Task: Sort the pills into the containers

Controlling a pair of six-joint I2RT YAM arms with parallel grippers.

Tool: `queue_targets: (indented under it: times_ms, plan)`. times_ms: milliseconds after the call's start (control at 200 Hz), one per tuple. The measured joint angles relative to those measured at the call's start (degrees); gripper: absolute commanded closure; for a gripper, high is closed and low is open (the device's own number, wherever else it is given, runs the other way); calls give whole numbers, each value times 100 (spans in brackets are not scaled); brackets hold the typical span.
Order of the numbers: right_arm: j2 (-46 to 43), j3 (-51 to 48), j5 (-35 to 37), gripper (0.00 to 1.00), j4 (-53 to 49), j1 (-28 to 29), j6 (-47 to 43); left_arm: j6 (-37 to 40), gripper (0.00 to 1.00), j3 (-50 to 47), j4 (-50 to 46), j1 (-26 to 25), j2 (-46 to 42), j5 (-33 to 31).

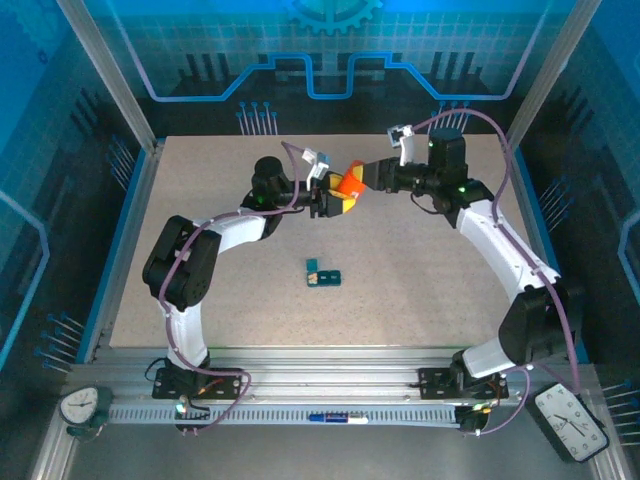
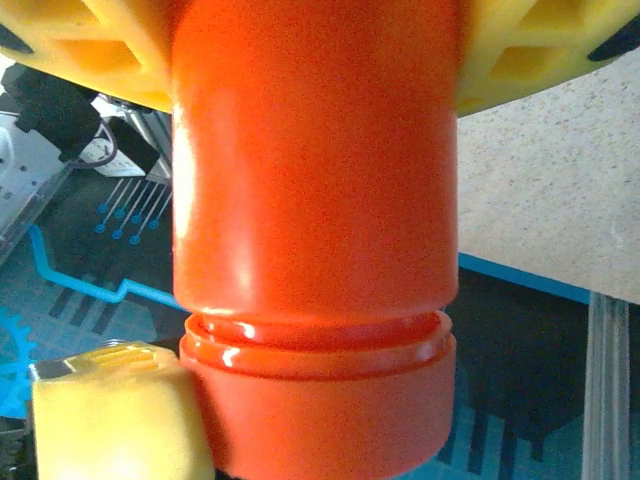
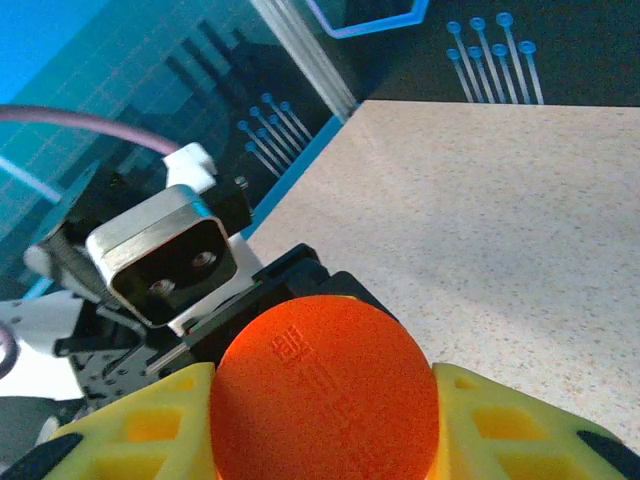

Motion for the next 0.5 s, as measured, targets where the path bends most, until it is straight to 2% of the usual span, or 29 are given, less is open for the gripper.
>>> queue_targets:
  times_ms: [110, 335, 500]
  plan:
    - [-105, -262, 881, 73, 140, 271, 525, 385, 100, -122, -256, -7, -4, -251]
    - [-310, -503, 3101, 72, 225, 1104, 1606, 883, 100, -186, -601, -4, -13, -468]
    - [-332, -503, 3729, 70, 219, 1325, 1847, 942, 100, -186, -603, -4, -20, -525]
